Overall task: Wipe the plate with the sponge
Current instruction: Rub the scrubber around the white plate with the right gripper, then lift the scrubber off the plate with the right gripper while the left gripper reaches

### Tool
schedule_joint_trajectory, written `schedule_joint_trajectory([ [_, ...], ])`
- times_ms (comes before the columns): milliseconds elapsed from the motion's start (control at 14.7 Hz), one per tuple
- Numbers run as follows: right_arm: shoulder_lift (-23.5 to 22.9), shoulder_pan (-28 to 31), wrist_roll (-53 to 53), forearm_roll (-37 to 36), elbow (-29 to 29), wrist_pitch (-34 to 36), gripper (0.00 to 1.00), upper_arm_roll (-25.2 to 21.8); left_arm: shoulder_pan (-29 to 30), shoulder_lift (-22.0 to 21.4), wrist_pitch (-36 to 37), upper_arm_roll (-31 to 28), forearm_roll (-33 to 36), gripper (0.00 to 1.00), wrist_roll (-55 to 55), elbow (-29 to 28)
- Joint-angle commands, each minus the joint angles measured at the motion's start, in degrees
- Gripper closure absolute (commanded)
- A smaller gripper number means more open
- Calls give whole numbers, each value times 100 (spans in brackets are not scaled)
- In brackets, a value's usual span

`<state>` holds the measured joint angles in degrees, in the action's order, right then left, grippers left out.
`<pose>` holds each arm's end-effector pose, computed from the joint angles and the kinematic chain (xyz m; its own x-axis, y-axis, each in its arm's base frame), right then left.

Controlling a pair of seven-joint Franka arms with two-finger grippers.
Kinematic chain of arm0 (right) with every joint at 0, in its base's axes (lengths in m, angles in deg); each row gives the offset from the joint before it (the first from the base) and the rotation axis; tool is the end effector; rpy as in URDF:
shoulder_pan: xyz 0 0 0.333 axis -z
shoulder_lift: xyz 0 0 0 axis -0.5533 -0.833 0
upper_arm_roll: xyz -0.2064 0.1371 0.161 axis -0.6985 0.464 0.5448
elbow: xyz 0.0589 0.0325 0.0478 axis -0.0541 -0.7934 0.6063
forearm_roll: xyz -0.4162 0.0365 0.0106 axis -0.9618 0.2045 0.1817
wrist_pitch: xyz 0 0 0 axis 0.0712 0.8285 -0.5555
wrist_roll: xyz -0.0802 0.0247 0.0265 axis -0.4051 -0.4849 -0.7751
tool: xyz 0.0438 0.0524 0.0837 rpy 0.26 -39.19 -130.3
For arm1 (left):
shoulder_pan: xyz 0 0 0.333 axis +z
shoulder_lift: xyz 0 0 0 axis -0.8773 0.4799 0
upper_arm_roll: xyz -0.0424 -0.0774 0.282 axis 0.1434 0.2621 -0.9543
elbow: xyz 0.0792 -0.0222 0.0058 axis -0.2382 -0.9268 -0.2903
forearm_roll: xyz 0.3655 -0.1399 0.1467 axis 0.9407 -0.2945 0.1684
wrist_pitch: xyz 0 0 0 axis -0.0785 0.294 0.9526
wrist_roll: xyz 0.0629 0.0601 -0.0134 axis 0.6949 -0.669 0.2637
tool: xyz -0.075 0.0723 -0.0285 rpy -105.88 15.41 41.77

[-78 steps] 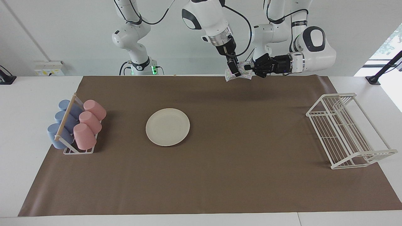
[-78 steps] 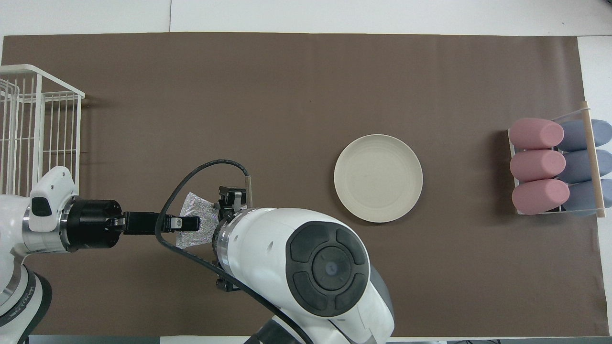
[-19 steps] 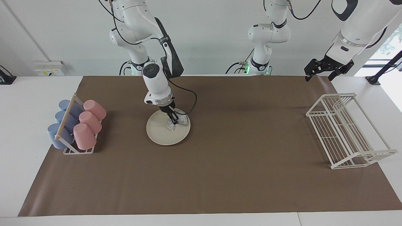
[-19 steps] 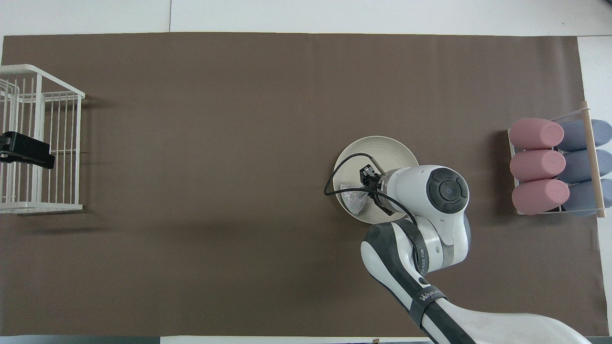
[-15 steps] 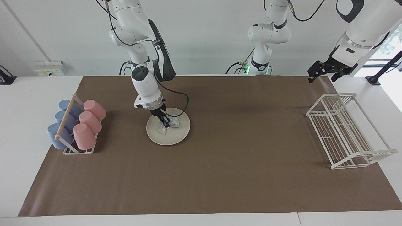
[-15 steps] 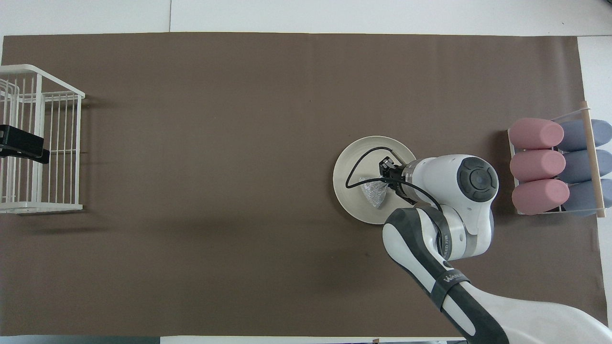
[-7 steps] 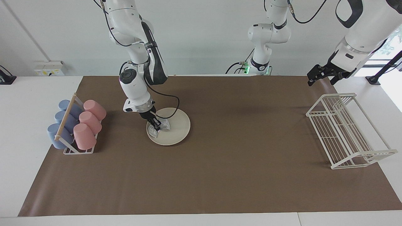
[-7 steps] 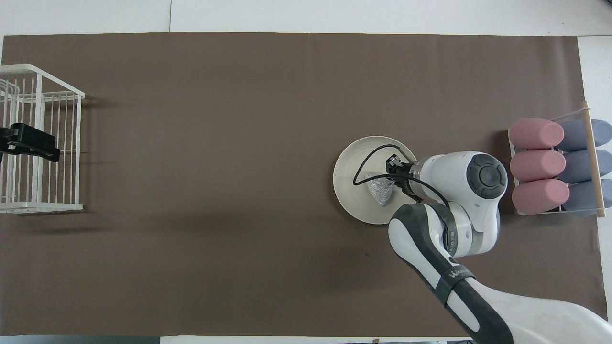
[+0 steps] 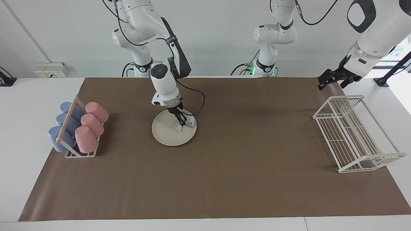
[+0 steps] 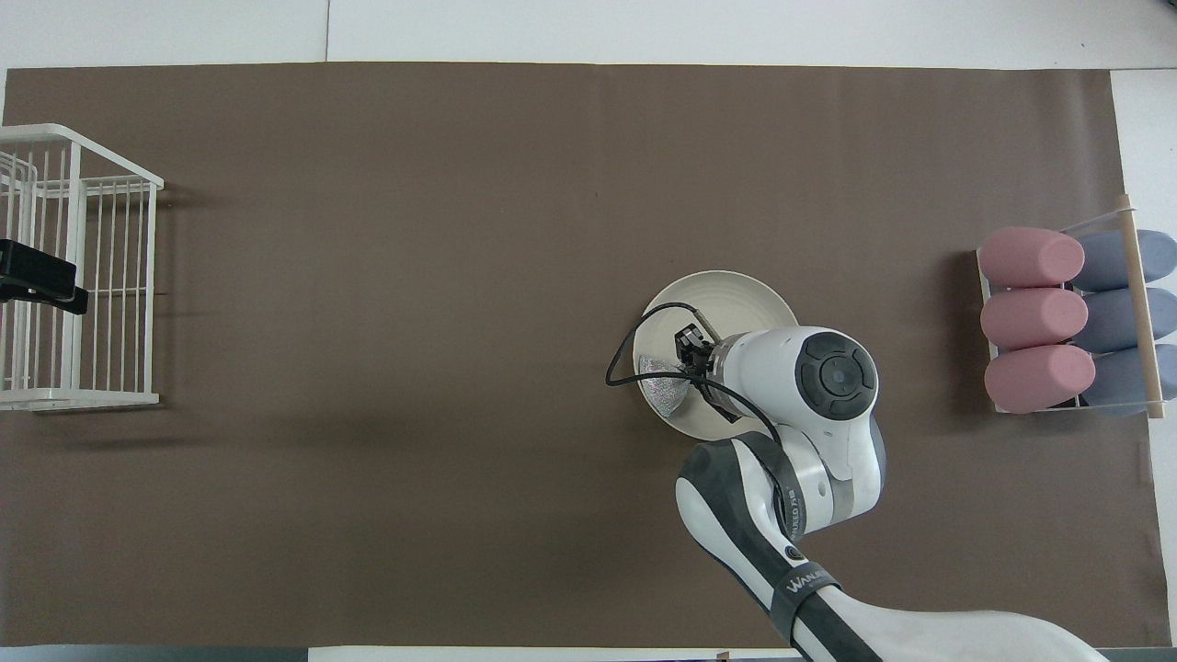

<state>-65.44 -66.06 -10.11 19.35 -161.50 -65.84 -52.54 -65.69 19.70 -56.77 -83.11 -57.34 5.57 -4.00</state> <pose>0.4978 0.2401 0.2570 0.5396 -0.8341 -0.1148 -0.8389 -0.5212 -0.1565 0.5780 0.0240 0.5865 0.9920 0.0192 -0.1247 0.0177 -0.9998 -0.0127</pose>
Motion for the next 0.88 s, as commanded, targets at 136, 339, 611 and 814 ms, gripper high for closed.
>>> schedule_joint_trajectory([
  [136,89,100,-283,85,725,902,100,18,147,-223,-446,60,-72,0,48,-375],
  [339,265,83,-1267,85,2199,2790,100,17,50,-249,-938,94,-72,0,48,-446],
  [611,502,39,-2269,76,3329,3860,100,53,-915,-636,-1510,104,-657,0,712,-1324],
  [814,582,-276,-3260,-12,3609,4149,100,184,-1022,-767,-1494,130,-1923,0,1094,-1597],
])
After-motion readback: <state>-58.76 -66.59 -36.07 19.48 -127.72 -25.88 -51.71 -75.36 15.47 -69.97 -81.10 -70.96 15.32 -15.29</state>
